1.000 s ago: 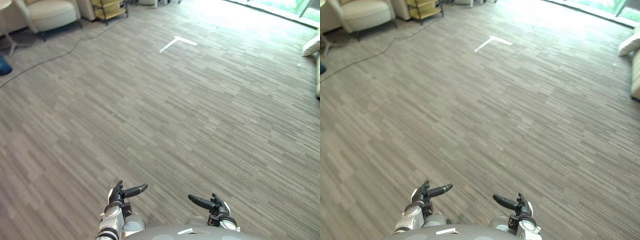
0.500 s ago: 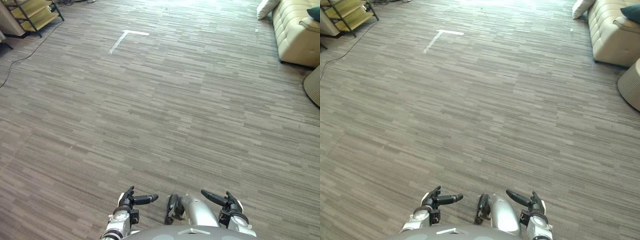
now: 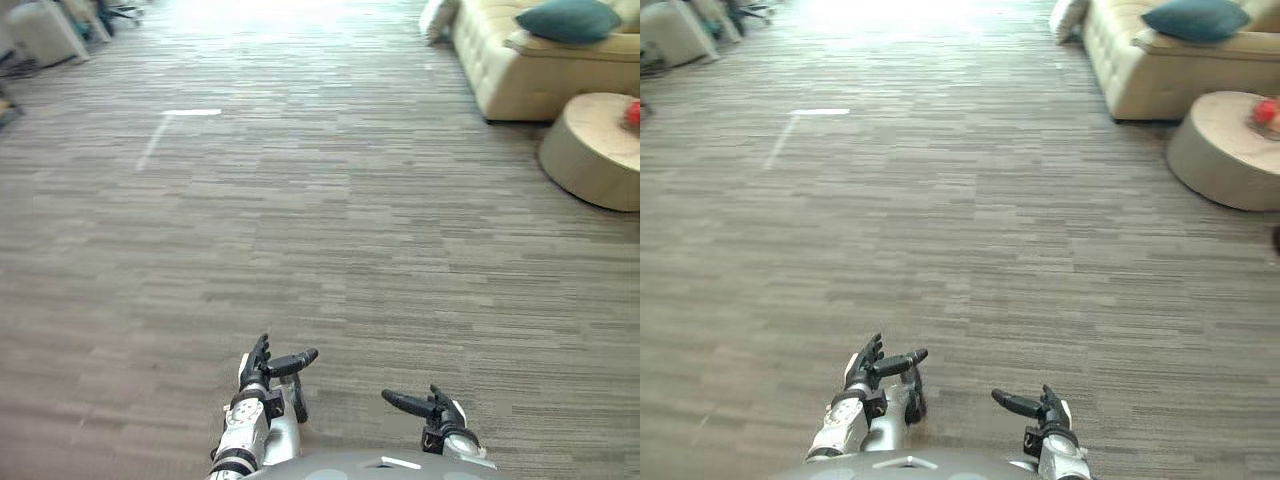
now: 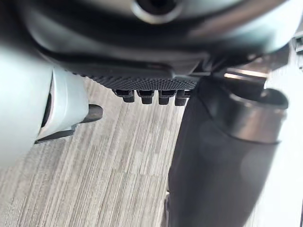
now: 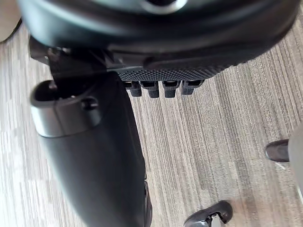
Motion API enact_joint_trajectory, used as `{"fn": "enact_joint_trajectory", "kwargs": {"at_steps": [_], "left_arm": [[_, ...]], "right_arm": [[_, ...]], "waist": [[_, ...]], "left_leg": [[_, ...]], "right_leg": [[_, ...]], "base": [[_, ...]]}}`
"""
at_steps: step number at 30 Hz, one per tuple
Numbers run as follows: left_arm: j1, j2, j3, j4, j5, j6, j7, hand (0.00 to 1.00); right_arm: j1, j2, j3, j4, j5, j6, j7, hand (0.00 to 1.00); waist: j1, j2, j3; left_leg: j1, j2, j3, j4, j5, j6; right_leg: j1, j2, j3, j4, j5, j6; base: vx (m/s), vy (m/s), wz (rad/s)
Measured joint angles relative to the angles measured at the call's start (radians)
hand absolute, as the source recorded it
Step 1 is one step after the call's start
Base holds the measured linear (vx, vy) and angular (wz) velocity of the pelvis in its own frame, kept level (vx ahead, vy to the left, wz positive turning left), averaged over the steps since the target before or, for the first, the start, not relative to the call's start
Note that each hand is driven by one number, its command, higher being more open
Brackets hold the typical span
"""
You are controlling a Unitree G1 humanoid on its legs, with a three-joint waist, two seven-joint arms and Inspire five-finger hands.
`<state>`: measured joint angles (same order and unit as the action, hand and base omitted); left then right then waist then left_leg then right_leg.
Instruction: Pick up cushions and gather them together orderly.
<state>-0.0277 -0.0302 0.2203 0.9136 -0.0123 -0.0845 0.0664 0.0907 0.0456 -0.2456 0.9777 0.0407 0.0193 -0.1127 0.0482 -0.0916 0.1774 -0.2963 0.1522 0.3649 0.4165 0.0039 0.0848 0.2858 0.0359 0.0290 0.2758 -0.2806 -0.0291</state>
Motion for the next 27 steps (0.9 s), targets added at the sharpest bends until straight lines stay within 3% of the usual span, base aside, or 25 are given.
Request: {"fn": "enact_joint_trajectory", "kwargs": {"at_steps": [1, 2, 3, 4, 5, 6, 7, 9, 10, 12, 13, 14, 15, 16, 17, 18, 19, 20, 21, 23, 24, 25, 26, 27], "left_arm": [[-0.004, 0.021, 0.006, 0.001, 0.001, 0.003, 0.005, 1.00], [-0.004, 0.029, 0.001, 0.002, 0.001, 0.002, 0.005, 1.00], [0.005, 0.023, -0.015, 0.014, 0.001, 0.000, 0.006, 1.00], [0.004, 0.037, -0.023, 0.030, 0.001, 0.000, 0.009, 1.00], [-0.001, 0.042, -0.028, 0.047, 0.001, 0.006, 0.014, 1.00], [0.002, 0.038, -0.042, 0.074, 0.000, 0.014, 0.024, 1.00], [0.003, 0.034, -0.053, 0.093, -0.001, 0.030, 0.025, 1.00], [0.007, 0.033, -0.057, 0.114, -0.002, 0.031, 0.024, 1.00], [0.008, 0.034, -0.057, 0.128, -0.001, 0.031, 0.024, 1.00], [0.008, 0.032, -0.061, 0.132, -0.001, 0.030, 0.022, 1.00], [0.006, 0.021, -0.063, 0.147, 0.002, 0.032, 0.019, 1.00], [0.008, 0.016, -0.065, 0.150, 0.003, 0.032, 0.018, 1.00], [0.009, 0.009, -0.087, 0.146, 0.005, 0.029, 0.011, 1.00], [0.011, -0.012, -0.090, 0.146, 0.007, 0.029, 0.004, 1.00], [0.011, -0.020, -0.090, 0.146, 0.009, 0.029, 0.004, 1.00], [0.013, -0.026, -0.093, 0.146, 0.014, 0.028, 0.000, 1.00], [0.014, -0.025, -0.089, 0.136, 0.016, 0.028, -0.009, 1.00], [0.014, -0.025, -0.087, 0.114, 0.017, 0.028, -0.013, 1.00], [0.015, -0.026, -0.060, 0.096, 0.017, 0.030, -0.009, 1.00], [0.024, -0.019, -0.034, 0.068, 0.014, 0.029, 0.002, 1.00], [0.036, -0.013, -0.034, 0.040, 0.013, 0.026, 0.003, 1.00], [0.045, -0.015, -0.034, 0.018, 0.012, 0.018, 0.002, 1.00], [0.049, -0.016, -0.034, 0.006, 0.012, 0.015, 0.002, 1.00], [0.050, -0.018, -0.032, -0.011, 0.012, 0.000, -0.002, 1.00]], "right_arm": [[-0.013, 0.012, -0.009, -0.003, -0.006, 0.004, 0.004, 1.00], [-0.009, 0.016, -0.010, -0.003, -0.008, 0.000, 0.003, 1.00], [0.012, -0.016, -0.009, -0.007, -0.017, -0.011, 0.001, 1.00], [0.014, -0.016, -0.012, -0.009, -0.017, -0.024, 0.004, 1.00], [0.012, -0.016, -0.008, -0.012, -0.021, -0.026, 0.003, 1.00], [0.003, -0.019, -0.009, -0.022, -0.022, -0.026, 0.003, 1.00], [0.002, -0.022, -0.028, -0.060, -0.017, -0.035, 0.013, 1.00], [-0.008, -0.035, -0.030, -0.073, -0.018, -0.054, 0.015, 1.00], [-0.016, -0.043, -0.037, -0.070, -0.019, -0.055, 0.015, 1.00], [-0.016, -0.043, -0.048, -0.069, -0.019, -0.055, 0.015, 1.00], [-0.027, -0.063, -0.056, -0.059, -0.019, -0.046, 0.017, 1.00], [-0.033, -0.071, -0.056, -0.050, -0.023, -0.045, 0.017, 1.00], [-0.035, -0.075, -0.059, -0.046, -0.031, -0.044, 0.013, 1.00], [-0.032, -0.078, -0.074, -0.040, -0.033, -0.031, 0.016, 1.00], [-0.029, -0.081, -0.077, -0.040, -0.035, -0.027, 0.018, 1.00], [-0.022, -0.082, -0.077, -0.041, -0.038, -0.024, 0.020, 1.00], [-0.010, -0.078, -0.070, -0.043, -0.039, -0.025, 0.021, 1.00], [-0.013, -0.087, -0.065, -0.042, -0.039, -0.020, 0.022, 1.00], [-0.018, -0.087, -0.063, -0.040, -0.039, -0.020, 0.022, 1.00], [-0.019, -0.085, -0.036, -0.027, -0.037, -0.016, 0.019, 1.00], [-0.012, -0.083, -0.016, -0.022, -0.036, -0.016, 0.019, 1.00], [-0.011, -0.083, -0.006, -0.021, -0.034, -0.014, 0.019, 1.00], [-0.010, -0.082, -0.003, -0.021, -0.034, -0.014, 0.019, 1.00], [-0.010, -0.072, 0.000, -0.020, -0.034, -0.007, 0.018, 1.00]], "waist": [[0.008, 0.006, 0.014], [0.004, -0.009, 0.013], [-0.011, -0.007, -0.007], [-0.025, -0.014, -0.005], [-0.024, -0.025, -0.004], [-0.027, -0.006, 0.004], [-0.039, 0.037, 0.019], [-0.056, 0.059, 0.031], [-0.061, 0.059, 0.029], [-0.062, 0.049, 0.028], [-0.069, 0.070, 0.029], [-0.059, 0.084, 0.024], [-0.057, 0.087, 0.022], [-0.073, 0.088, 0.021], [-0.076, 0.090, 0.021], [-0.080, 0.095, 0.017], [-0.083, 0.093, 0.016], [-0.078, 0.113, 0.018], [-0.071, 0.133, 0.016], [-0.059, 0.118, 0.017], [-0.049, 0.107, 0.014], [-0.047, 0.104, 0.013], [-0.047, 0.104, 0.013], [-0.037, 0.104, 0.013]], "left_leg": [[-0.011, 0.029, 0.041, 0.156, -0.073, -0.004], [-0.004, 0.004, 0.057, 0.184, -0.097, -0.029], [0.066, -0.051, 0.069, 0.073, -0.114, 0.030], [0.150, -0.078, 0.063, 0.026, -0.190, -0.019], [0.193, -0.098, 0.060, 0.001, -0.210, -0.012], [0.269, -0.095, 0.056, -0.032, -0.242, -0.036], [0.352, -0.070, 0.034, -0.080, -0.266, -0.065], [0.450, -0.054, 0.015, -0.151, -0.268, -0.068], [0.522, -0.040, -0.001, -0.212, -0.269, -0.075], [0.584, -0.032, -0.020, -0.262, -0.289, -0.117], [0.660, 0.003, -0.047, -0.298, -0.305, -0.158], [0.664, 0.013, -0.049, -0.305, -0.298, -0.160], [0.665, -0.004, -0.076, -0.303, -0.232, -0.156], [0.679, 0.005, -0.088, -0.260, -0.157, -0.159], [0.674, 0.013, -0.107, -0.219, -0.130, -0.169], [0.638, 0.037, -0.138, -0.120, -0.106, -0.199], [0.525, 0.072, -0.210, 0.139, -0.059, -0.253], [0.370, 0.119, -0.262, 0.462, -0.034, -0.289], [0.282, 0.152, -0.259, 0.636, -0.036, -0.289], [0.193, 0.177, -0.197, 0.750, -0.071, -0.257], [0.137, 0.181, -0.137, 0.722, -0.111, -0.203], [0.097, 0.186, -0.099, 0.672, -0.132, -0.172], [0.076, 0.189, -0.077, 0.634, -0.144, -0.166], [0.025, 0.187, -0.023, 0.466, -0.175, -0.146]], "right_leg": [[-0.026, 0.004, -0.020, 0.158, 0.051, 0.009], [-0.048, -0.008, -0.040, 0.242, 0.069, 0.012], [-0.136, -0.044, -0.099, 0.492, 0.185, 0.032], [-0.212, -0.103, -0.156, 0.703, 0.260, 0.023], [-0.267, -0.143, -0.164, 0.793, 0.220, 0.016], [-0.357, -0.170, -0.189, 0.851, 0.158, 0.001], [-0.453, -0.174, -0.225, 0.827, 0.093, -0.003], [-0.538, -0.172, -0.258, 0.725, 0.032, -0.005], [-0.601, -0.171, -0.282, 0.532, 0.031, 0.007], [-0.643, -0.172, -0.280, 0.312, 0.078, 0.044], [-0.629, -0.143, -0.295, 0.274, 0.199, -0.030], [-0.628, -0.132, -0.301, 0.284, 0.194, -0.031], [-0.629, -0.138, -0.296, 0.341, 0.151, -0.047], [-0.610, -0.153, -0.293, 0.414, 0.106, -0.091], [-0.597, -0.155, -0.299, 0.432, 0.097, -0.097], [-0.555, -0.147, -0.301, 0.413, 0.077, -0.085], [-0.468, -0.127, -0.296, 0.322, 0.031, -0.047], [-0.400, -0.080, -0.295, 0.246, 0.005, -0.044], [-0.350, -0.048, -0.294, 0.206, 0.005, -0.045], [-0.236, -0.026, -0.282, 0.123, 0.003, -0.049], [-0.160, -0.026, -0.277, 0.051, 0.005, -0.046], [-0.121, -0.026, -0.275, 0.013, 0.007, -0.043], [-0.104, -0.026, -0.274, -0.003, 0.008, -0.040], [-0.051, -0.029, -0.266, -0.044, 0.011, -0.031]], "base": [[0.61, 0.148, -0.33], [0.45, 0.168, -0.07], [0.47, 0.269, 0.32], [0.46, 0.211, 0.39], [0.62, 0.154, 0.20], [0.71, -0.026, 0.09], [0.60, -0.019, 0.07], [0.57, -0.067, 0.43], [0.78, -0.169, 0.63], [0.77, -0.253, 0.56], [0.78, -0.278, 0.36], [0.94, -0.319, 0.25], [0.86, -0.303, 0.24], [0.81, -0.308, 0.38], [0.61, -0.274, 0.52], [0.43, -0.243, 0.49], [0.52, -0.290, 0.42], [0.50, -0.250, 0.16], [0.47, -0.153, -0.18], [0.40, -0.070, -0.24], [0.42, -0.074, -0.15], [0.48, -0.068, -0.13], [0.47, -0.020, -0.12], [0.50, 0.053, -0.19]]}}
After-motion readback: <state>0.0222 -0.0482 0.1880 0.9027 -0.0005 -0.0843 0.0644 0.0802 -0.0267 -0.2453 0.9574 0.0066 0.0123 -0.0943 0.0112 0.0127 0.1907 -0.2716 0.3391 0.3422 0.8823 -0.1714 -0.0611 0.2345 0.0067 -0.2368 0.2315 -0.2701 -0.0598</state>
